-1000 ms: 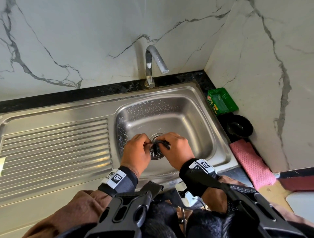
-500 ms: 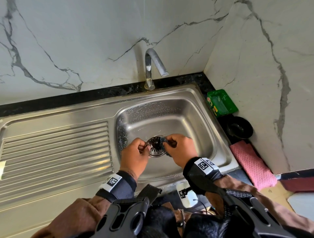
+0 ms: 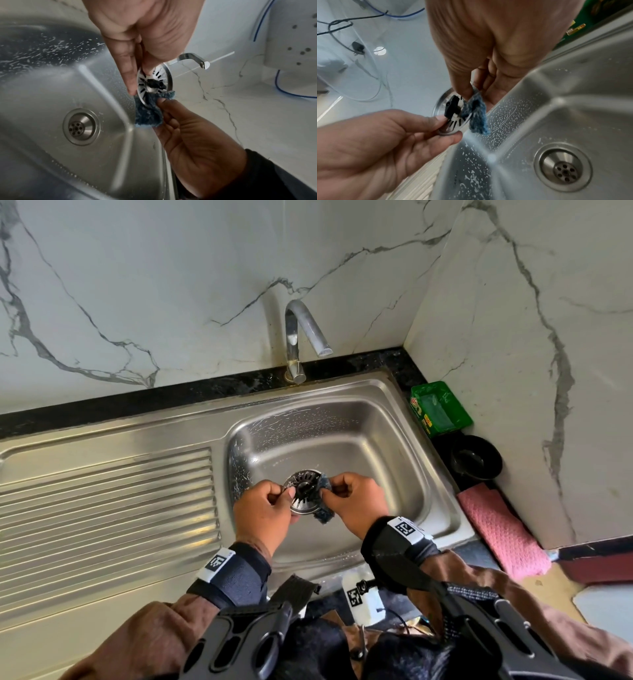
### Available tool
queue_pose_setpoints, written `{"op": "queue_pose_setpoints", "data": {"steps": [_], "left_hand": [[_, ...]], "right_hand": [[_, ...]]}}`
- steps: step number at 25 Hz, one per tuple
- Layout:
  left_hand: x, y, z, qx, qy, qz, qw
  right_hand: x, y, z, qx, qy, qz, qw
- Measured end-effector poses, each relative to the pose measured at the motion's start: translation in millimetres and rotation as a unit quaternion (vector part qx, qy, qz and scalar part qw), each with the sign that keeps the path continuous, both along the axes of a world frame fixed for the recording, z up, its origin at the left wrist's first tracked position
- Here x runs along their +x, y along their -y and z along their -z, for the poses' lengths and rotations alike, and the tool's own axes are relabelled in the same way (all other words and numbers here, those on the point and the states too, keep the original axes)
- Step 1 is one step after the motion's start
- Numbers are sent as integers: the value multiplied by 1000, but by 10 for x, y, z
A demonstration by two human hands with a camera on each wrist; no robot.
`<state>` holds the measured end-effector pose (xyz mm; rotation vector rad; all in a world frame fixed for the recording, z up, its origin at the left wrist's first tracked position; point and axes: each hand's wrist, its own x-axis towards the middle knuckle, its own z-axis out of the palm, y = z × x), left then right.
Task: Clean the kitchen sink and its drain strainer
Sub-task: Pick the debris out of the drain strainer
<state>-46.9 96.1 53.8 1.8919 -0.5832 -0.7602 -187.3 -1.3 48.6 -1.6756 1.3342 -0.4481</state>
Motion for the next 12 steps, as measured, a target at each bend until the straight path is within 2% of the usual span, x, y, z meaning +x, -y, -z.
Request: {"op": "queue_pose_setpoints", "data": {"steps": [2, 4, 5, 7, 9, 10, 12], "left_hand": [[-45, -8, 11, -14, -76, -33, 996], [-56, -10, 4, -32, -132, -51, 989], [-51, -7, -10, -32, -156, -49, 986], [-34, -1, -36, -8, -169, -12, 986], [-10, -17, -38, 9, -95, 23, 995], [18, -23, -22, 5, -13, 36, 999], [46, -29, -4, -25, 149, 78, 985]], "right_hand": [[45, -16, 6, 101, 57, 36, 993], [87, -52, 16, 194, 121, 71, 971], [95, -49, 31, 197, 126, 81, 969], [84, 10, 58, 121, 71, 73, 988], [49, 65, 21, 41, -3, 42, 998], [37, 79, -18, 17, -19, 35, 999], [21, 86, -84, -6, -18, 34, 999]]}}
